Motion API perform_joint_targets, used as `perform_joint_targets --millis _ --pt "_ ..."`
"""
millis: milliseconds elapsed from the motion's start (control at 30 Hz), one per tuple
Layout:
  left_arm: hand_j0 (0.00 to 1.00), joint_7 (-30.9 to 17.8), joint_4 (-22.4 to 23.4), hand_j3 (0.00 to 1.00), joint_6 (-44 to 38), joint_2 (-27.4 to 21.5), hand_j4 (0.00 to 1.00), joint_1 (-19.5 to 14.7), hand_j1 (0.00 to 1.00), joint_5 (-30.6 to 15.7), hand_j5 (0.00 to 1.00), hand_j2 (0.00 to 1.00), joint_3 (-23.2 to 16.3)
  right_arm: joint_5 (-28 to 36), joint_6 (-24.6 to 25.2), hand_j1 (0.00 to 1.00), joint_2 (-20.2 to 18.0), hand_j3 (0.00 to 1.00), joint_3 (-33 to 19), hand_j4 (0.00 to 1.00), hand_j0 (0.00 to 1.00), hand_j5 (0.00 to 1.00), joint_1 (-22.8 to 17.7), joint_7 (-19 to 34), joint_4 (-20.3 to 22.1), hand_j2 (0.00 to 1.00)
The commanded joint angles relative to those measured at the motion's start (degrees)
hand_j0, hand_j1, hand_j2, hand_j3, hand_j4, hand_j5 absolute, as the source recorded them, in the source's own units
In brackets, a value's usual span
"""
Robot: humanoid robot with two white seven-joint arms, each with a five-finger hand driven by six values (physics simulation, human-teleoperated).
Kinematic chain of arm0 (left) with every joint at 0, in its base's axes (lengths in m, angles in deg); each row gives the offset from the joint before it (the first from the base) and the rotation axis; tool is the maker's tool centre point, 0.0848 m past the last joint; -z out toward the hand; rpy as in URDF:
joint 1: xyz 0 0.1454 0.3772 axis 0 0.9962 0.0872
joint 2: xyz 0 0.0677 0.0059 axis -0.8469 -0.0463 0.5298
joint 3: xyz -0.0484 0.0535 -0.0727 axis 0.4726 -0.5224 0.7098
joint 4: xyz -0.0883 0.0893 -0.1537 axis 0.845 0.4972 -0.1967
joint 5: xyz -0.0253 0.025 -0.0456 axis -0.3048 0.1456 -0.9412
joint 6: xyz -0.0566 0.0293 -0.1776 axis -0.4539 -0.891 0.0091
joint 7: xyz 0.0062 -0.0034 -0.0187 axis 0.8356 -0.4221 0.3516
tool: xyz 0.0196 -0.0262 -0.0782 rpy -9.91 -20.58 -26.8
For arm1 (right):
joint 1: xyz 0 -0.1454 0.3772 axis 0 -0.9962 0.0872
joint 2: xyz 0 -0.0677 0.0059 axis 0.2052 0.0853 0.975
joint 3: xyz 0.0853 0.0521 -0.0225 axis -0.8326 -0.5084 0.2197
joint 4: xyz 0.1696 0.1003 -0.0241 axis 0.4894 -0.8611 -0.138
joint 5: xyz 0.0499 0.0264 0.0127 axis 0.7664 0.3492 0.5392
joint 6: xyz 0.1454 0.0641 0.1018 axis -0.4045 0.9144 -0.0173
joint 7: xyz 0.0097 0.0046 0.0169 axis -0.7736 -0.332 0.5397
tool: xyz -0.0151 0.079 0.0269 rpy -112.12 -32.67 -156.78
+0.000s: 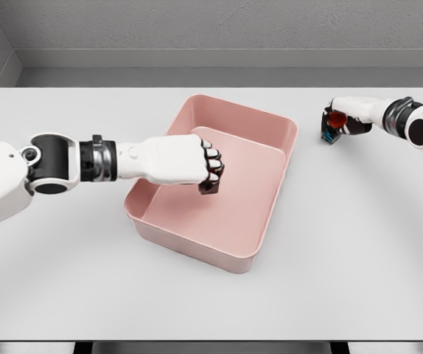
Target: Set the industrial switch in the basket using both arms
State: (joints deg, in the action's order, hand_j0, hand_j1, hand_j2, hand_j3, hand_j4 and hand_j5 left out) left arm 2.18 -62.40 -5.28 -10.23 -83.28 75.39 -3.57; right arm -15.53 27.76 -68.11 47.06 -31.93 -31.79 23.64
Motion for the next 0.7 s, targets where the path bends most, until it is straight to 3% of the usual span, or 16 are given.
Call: perform_joint_targets --millis 0,33,167,233,467,667 --pt "0.79 -0.11 -0.25 0.79 -0.04 0.61 0.79 0.00 0.79 -0.45 0.79 0.79 -0.06 0.12 0.01 0.43 -0.17 0.43 -0.28 0.43 0.43 0.43 0.00 0.08 0.08 0.43" --pt "0.89 -0.11 -0.33 0.89 -0.04 0.61 0.89 0.00 0.89 -0.53 0.89 0.89 -0.06 0.12 0.01 0.43 -0.25 0.43 -0.29 0.43 0.43 0.43 0.00 0.08 0.08 0.43" --pt "0.99 -0.03 -0.25 0.99 -0.04 0.52 0.99 0.00 0.99 -0.53 0.99 0.99 -0.06 0.21 -0.25 0.43 -0.52 0.43 -1.60 0.43 0.43 0.43 0.09 0.08 0.43 0.43" --pt "1.00 0.24 -0.25 1.00 -0.04 0.26 1.00 -0.18 1.00 -0.97 1.00 1.00 0.11 0.21 -0.17 0.43 -0.69 0.43 -1.60 0.43 0.43 0.43 0.09 0.08 1.14 0.43" --pt "1.00 0.33 -0.07 1.00 -0.04 -4.75 1.00 -0.53 1.00 -9.85 1.00 1.00 1.78 0.21 -0.34 0.43 -0.78 0.43 -3.36 0.43 0.43 0.43 1.49 0.08 1.93 0.43" --pt "1.00 0.33 -0.25 1.00 -0.04 -10.55 1.00 0.09 1.00 -14.33 1.00 1.00 3.63 0.29 -0.08 0.43 -1.05 0.43 -5.38 0.43 0.43 0.43 1.76 0.08 6.94 0.43"
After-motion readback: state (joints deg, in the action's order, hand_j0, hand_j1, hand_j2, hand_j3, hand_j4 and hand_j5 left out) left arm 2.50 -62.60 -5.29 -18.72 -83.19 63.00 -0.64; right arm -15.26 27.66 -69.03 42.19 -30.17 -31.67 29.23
